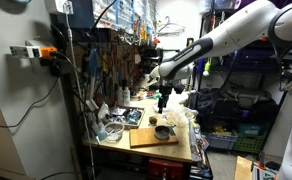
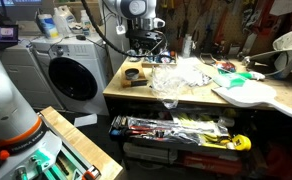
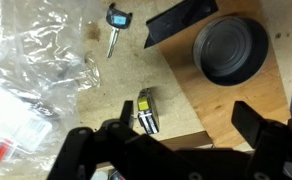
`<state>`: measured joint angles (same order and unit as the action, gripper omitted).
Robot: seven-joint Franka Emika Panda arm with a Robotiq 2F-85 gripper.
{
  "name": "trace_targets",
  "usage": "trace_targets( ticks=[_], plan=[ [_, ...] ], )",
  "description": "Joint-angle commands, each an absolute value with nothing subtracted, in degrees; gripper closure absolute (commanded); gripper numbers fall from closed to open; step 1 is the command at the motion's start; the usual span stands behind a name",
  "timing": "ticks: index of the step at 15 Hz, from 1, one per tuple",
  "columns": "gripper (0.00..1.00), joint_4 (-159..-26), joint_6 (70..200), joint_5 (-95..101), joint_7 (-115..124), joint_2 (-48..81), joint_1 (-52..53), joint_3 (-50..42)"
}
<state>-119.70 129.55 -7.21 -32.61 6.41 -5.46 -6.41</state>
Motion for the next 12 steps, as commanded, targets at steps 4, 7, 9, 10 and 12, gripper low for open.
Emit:
trace_targets(
  ticks=[4, 7, 9, 10, 12],
  plan=[
    [0.0, -114.77, 134.09, -7.47, -39.29, 14.83, -7.49, -4.18],
    [0.0, -113.22, 136.69, -7.94, -41.56, 17.63, -8.61, -3.23],
    [0.0, -112.39, 137.71, -8.49, -42.64, 19.08, -9.44, -2.32],
    [0.0, -111.88, 137.68, -8.84, -43.0, 19.8, -9.86, -1.87],
    [0.11, -110.93, 137.63, -8.57, -42.72, 21.02, -10.33, -1.29]
  ],
)
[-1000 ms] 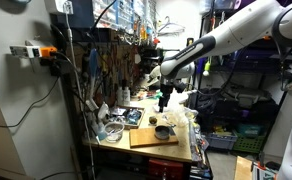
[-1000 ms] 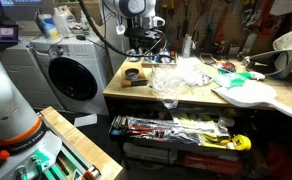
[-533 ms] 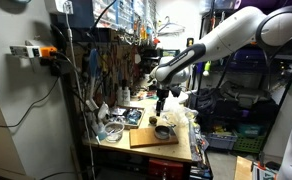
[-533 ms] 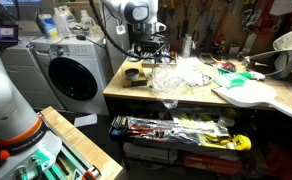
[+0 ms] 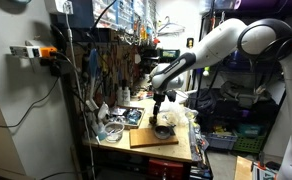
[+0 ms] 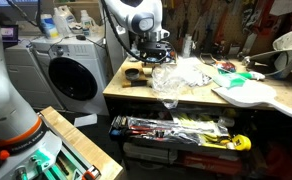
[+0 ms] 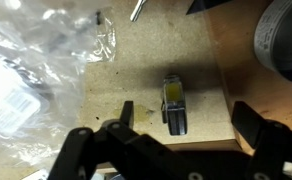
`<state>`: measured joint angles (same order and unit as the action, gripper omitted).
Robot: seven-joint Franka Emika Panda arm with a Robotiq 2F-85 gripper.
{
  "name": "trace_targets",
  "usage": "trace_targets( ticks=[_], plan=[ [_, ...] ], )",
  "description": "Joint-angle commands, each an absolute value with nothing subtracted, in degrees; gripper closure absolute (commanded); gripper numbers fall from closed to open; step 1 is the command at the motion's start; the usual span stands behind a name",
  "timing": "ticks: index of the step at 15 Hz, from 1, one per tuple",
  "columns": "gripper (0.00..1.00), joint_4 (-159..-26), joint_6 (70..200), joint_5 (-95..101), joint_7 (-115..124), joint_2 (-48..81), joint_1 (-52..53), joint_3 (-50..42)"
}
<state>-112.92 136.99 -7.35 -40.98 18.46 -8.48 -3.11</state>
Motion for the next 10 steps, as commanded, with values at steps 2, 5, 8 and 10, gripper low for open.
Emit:
trace_targets(
  ticks=[2, 5, 8, 10],
  plan=[
    [0.27, -110.04, 137.56, -8.54, -42.8, 22.08, -10.79, -0.67],
    [0.41, -109.03, 137.84, -8.65, -43.07, 23.25, -11.38, 0.24],
    [0.42, -108.03, 137.43, -8.77, -43.12, 24.26, -11.86, 1.03],
    [0.45, -107.65, 136.97, -8.86, -42.87, 24.68, -12.1, 1.4]
  ],
)
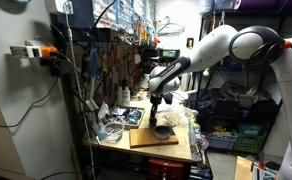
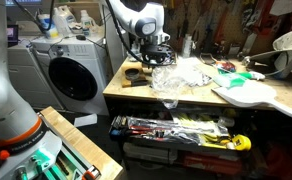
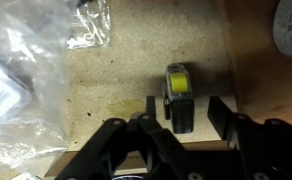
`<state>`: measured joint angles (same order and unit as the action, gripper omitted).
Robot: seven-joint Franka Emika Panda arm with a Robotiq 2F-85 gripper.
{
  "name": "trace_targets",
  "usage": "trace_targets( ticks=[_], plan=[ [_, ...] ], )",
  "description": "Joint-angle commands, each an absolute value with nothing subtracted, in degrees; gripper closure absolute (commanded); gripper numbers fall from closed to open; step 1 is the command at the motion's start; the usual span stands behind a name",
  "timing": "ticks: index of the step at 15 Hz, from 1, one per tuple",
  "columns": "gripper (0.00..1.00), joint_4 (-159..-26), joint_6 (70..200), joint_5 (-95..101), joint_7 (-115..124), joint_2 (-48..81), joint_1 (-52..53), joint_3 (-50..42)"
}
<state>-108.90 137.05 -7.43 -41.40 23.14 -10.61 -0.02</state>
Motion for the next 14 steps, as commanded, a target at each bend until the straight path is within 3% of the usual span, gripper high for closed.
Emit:
trace_targets(
  ticks=[1, 6, 14],
  plan=[
    [0.61, -107.51, 136.73, -8.76, -42.64, 24.82, -12.14, 1.46],
    [0.95, -108.0, 136.78, -7.44, -40.94, 23.98, -11.8, 0.85],
    [0.93, -108.39, 128.15, -20.16, -43.28, 16.65, -14.88, 3.83]
  ],
)
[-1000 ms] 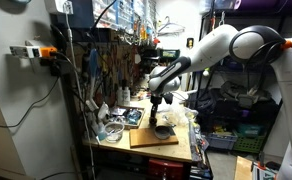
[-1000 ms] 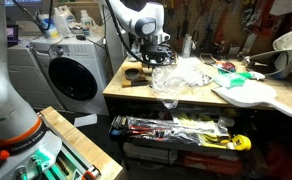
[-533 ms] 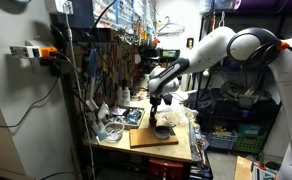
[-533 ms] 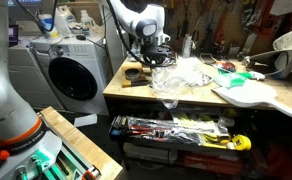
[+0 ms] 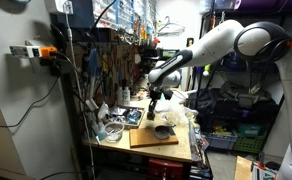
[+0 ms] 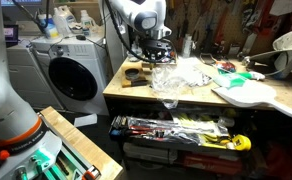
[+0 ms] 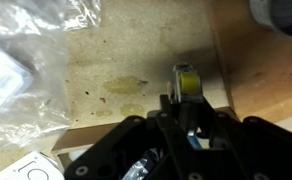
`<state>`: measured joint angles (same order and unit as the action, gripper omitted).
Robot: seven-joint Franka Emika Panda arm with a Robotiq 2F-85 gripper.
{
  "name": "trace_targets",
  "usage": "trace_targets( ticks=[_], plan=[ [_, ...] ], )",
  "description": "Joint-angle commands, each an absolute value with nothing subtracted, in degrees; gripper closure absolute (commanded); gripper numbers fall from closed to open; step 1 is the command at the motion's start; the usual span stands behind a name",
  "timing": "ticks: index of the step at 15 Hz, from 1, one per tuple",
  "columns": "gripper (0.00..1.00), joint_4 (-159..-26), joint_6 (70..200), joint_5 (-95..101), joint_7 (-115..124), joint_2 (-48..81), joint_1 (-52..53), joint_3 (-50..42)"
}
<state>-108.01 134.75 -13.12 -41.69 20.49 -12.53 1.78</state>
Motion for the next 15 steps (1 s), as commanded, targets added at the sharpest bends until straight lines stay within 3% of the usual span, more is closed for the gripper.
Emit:
trace_targets(
  ticks=[1, 10, 15],
  plan=[
    [0.93, -107.78, 125.89, -24.13, -45.38, 16.07, -15.5, 4.48],
    [0.93, -99.7, 103.04, -39.13, -50.16, 22.0, -13.8, 2.68],
    [0.93, -97.46, 101.71, -37.65, -49.46, 27.17, -12.57, 2.65]
  ],
)
